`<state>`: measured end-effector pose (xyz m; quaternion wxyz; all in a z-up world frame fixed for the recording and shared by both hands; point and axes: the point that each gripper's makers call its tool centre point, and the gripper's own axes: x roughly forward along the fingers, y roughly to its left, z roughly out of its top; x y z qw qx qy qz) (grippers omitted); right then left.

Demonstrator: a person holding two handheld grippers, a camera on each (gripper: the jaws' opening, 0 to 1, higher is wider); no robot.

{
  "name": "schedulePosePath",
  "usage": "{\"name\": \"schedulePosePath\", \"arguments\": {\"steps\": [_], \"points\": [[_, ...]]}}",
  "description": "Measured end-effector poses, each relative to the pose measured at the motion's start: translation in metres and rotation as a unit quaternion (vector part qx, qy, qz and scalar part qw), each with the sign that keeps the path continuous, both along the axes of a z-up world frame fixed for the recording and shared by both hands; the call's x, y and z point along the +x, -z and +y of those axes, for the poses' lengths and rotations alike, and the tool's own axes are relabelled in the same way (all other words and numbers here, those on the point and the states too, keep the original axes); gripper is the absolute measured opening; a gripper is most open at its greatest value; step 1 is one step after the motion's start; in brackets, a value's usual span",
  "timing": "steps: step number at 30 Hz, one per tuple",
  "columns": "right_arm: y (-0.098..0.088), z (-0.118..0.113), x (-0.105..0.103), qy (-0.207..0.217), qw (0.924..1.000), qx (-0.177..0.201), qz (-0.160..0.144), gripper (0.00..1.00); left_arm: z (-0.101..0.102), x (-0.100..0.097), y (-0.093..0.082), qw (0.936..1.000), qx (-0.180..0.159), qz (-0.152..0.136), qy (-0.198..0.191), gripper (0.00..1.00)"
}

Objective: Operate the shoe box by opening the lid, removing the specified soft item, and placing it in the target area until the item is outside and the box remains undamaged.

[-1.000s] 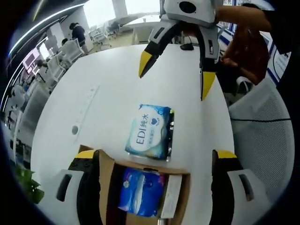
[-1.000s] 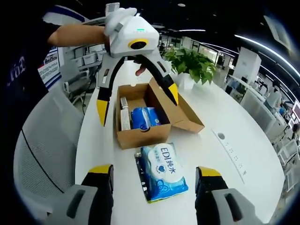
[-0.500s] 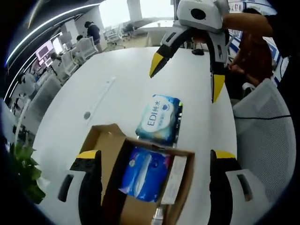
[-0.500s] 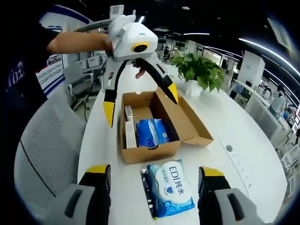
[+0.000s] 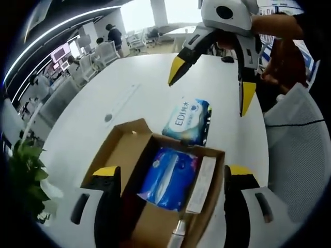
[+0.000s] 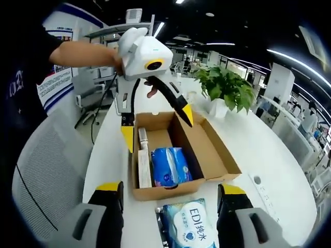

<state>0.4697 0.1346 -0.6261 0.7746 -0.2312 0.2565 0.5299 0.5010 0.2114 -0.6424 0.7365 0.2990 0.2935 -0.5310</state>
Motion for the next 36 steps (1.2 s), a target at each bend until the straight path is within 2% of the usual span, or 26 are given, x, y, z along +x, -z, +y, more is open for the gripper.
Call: {"name": "schedulePosePath", "arguments": {"steps": [5, 11, 15, 24, 28, 31, 36], "points": [[0.007, 0.009, 0.006, 0.004, 0.9999, -0.005, -0.009, 0.68, 0.009, 0.002, 0.007, 0.9999, -0.001, -0.008, -0.009, 0.70], [0.015, 0.019, 0.013, 0.006, 0.9996, -0.011, -0.024, 0.57, 0.022, 0.007, 0.017, 0.9998, 0.006, -0.015, -0.014, 0.61], [0.024, 0.023, 0.019, 0.014, 0.9993, -0.022, -0.029, 0.50, 0.026, 0.012, 0.020, 0.9994, 0.006, -0.032, -0.015, 0.53], [0.044, 0.036, 0.024, 0.013, 0.9989, -0.032, -0.033, 0.41, 0.027, 0.021, 0.031, 0.9993, 0.000, -0.033, -0.019, 0.45], [0.050, 0.040, 0.032, 0.025, 0.9978, -0.037, -0.050, 0.34, 0.026, 0.022, 0.037, 0.9992, -0.004, -0.033, -0.022, 0.43], [0.054, 0.043, 0.038, 0.029, 0.9968, -0.043, -0.061, 0.29, 0.028, 0.024, 0.049, 0.9993, 0.003, -0.033, -0.015, 0.39], [0.063, 0.045, 0.045, 0.042, 0.9965, -0.050, -0.053, 0.22, 0.031, 0.030, 0.060, 0.9993, 0.008, -0.030, -0.019, 0.32]]}}
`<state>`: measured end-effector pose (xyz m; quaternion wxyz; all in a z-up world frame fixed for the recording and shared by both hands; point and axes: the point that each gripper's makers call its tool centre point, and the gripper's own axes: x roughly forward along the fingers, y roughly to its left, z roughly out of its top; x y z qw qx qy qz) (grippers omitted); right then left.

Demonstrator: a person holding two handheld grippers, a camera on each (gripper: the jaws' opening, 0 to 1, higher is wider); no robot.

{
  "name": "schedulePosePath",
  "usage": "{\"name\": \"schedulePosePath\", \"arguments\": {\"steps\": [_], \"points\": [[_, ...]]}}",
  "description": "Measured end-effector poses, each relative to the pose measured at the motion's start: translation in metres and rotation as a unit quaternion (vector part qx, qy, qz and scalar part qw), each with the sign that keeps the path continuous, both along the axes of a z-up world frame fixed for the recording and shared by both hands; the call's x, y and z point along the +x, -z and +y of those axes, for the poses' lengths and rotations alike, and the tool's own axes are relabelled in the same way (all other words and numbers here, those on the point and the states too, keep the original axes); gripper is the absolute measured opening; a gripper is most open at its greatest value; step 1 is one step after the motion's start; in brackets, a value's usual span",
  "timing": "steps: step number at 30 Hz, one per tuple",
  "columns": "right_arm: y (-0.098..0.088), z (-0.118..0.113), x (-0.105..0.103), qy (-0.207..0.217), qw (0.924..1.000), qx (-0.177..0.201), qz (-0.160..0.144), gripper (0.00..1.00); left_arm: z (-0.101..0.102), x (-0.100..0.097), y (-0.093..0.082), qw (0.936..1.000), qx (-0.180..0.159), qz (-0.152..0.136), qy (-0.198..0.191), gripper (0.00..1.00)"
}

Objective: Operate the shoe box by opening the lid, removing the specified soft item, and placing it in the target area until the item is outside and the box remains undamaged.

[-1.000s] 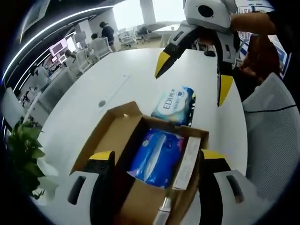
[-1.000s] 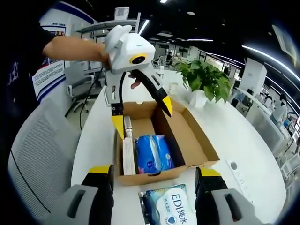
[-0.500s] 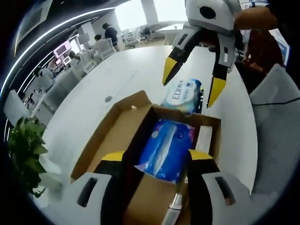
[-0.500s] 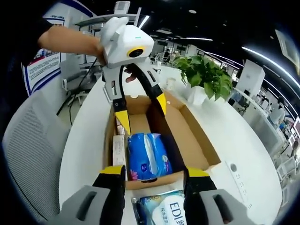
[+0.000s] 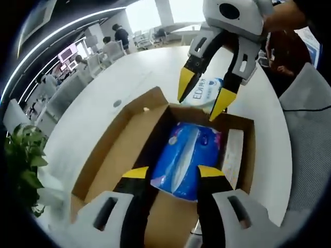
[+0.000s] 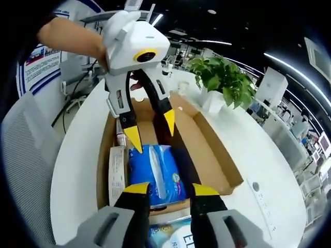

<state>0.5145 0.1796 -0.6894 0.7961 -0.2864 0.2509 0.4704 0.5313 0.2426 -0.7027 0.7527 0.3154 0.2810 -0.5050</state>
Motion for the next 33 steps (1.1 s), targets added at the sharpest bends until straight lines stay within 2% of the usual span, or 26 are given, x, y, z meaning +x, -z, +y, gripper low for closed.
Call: {"name": "schedulePosePath", "arguments": {"steps": [5, 18, 27, 30, 33], "points": [[0.009, 0.002, 0.004, 0.008, 0.9999, -0.013, 0.004, 0.20, 0.002, 0.004, 0.007, 1.0000, 0.005, 0.003, -0.003, 0.27], [0.026, 0.013, 0.014, 0.007, 0.9979, -0.065, 0.003, 0.12, 0.001, 0.010, 0.020, 0.9999, 0.010, 0.011, -0.009, 0.22], [0.045, 0.013, 0.014, 0.001, 0.9947, -0.101, 0.018, 0.08, 0.005, 0.011, 0.029, 0.9997, 0.016, 0.015, -0.014, 0.17], [0.048, 0.010, 0.016, -0.008, 0.9915, -0.130, 0.001, 0.07, 0.008, 0.014, 0.033, 0.9994, 0.023, 0.015, -0.021, 0.15], [0.051, 0.012, 0.016, -0.012, 0.9909, -0.134, 0.001, 0.04, 0.009, 0.016, 0.035, 0.9993, 0.023, 0.014, -0.026, 0.13]]}}
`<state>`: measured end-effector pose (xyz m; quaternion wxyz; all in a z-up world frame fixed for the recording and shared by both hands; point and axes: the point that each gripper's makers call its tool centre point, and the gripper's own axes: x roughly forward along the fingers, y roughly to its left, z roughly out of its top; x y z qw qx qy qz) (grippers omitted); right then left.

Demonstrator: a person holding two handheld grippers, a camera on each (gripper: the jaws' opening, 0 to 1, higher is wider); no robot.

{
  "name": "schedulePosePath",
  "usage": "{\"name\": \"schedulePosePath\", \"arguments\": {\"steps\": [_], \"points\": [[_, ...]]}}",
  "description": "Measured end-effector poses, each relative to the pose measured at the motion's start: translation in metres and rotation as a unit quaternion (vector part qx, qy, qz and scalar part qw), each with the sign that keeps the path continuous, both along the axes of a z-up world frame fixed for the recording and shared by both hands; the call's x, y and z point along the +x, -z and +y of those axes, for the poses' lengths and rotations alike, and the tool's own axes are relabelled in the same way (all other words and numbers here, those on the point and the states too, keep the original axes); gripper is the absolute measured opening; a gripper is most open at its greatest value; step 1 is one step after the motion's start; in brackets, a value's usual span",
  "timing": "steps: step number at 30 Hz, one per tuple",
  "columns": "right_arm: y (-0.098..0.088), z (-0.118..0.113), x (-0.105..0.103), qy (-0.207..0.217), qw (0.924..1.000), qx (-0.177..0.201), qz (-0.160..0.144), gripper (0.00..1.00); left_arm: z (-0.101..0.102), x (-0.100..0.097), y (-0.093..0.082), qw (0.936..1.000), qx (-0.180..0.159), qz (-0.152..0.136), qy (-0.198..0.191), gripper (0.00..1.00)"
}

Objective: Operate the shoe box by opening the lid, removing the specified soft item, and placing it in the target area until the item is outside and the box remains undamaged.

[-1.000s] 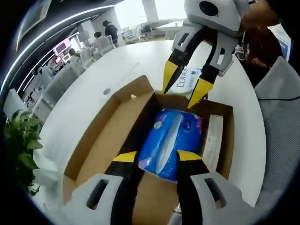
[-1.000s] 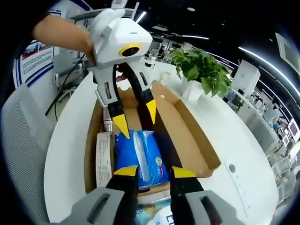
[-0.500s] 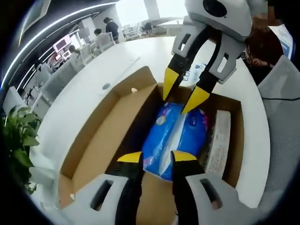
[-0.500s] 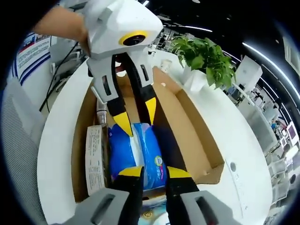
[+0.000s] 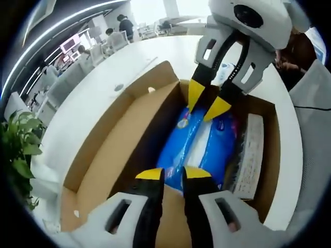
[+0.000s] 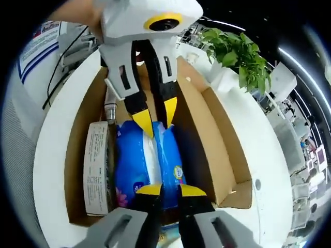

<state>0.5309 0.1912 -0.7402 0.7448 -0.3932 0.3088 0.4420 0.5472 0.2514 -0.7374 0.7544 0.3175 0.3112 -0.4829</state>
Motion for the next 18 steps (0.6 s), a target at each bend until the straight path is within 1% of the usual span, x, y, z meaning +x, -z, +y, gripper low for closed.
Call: {"name": "schedulePosePath", "arguments": {"steps": [4, 9, 13, 18], "points": [[0.0001, -0.0008, 0.0013, 0.000, 1.0000, -0.003, -0.003, 0.00, 0.0012, 0.0011, 0.0013, 1.0000, 0.001, -0.001, -0.001, 0.10], [-0.0002, -0.0010, 0.0000, 0.003, 1.0000, 0.000, -0.003, 0.00, 0.0002, -0.0002, 0.0001, 1.0000, -0.005, 0.001, -0.003, 0.03], [-0.0022, -0.0017, -0.0015, 0.011, 0.9999, 0.005, -0.001, 0.00, 0.0005, -0.0013, -0.0022, 0.9999, -0.007, -0.008, -0.004, 0.01], [-0.0055, -0.0011, -0.0040, 0.014, 0.9998, 0.010, 0.001, 0.00, 0.0010, -0.0051, -0.0038, 0.9999, -0.009, -0.009, -0.009, 0.00]]}}
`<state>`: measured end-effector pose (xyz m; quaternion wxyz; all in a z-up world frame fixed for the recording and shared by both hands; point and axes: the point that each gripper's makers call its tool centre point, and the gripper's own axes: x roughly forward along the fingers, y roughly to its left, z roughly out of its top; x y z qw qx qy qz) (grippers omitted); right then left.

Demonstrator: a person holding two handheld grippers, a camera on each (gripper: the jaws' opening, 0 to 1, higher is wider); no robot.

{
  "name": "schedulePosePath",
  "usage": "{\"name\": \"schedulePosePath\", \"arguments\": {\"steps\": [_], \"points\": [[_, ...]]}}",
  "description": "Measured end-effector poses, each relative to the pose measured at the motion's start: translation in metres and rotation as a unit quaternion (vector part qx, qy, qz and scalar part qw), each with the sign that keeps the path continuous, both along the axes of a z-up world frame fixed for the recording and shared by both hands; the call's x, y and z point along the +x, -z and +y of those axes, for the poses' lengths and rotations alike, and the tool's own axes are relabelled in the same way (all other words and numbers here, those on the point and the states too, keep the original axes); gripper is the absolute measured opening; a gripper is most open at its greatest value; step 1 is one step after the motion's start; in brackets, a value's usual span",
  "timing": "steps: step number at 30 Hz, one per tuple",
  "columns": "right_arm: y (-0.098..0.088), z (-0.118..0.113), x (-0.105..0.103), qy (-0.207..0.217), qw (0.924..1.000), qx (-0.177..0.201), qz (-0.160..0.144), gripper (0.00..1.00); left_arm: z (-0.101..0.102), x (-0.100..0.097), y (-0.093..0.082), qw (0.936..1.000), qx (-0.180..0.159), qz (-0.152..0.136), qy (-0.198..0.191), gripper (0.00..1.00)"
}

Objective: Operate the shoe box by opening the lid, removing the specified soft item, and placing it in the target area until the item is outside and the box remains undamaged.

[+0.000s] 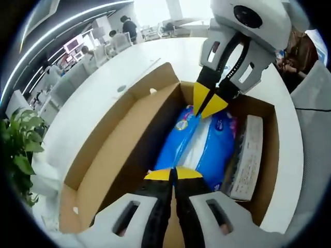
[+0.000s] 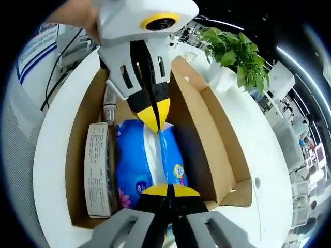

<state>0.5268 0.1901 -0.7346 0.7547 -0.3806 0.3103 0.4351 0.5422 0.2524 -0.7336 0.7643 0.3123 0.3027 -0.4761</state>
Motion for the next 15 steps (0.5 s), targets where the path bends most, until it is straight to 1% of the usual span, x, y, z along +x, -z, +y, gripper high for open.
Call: {"name": "schedulePosePath", "arguments": {"steps": [7, 15], "points": [[-0.009, 0.005, -0.001, -0.001, 0.9999, 0.008, -0.010, 0.00, 0.005, 0.000, -0.007, 0.9999, -0.005, -0.007, -0.009, 0.00], [-0.027, 0.006, 0.001, -0.003, 0.9996, 0.016, -0.024, 0.00, 0.007, 0.000, -0.025, 0.9996, -0.015, -0.016, -0.017, 0.00]]}}
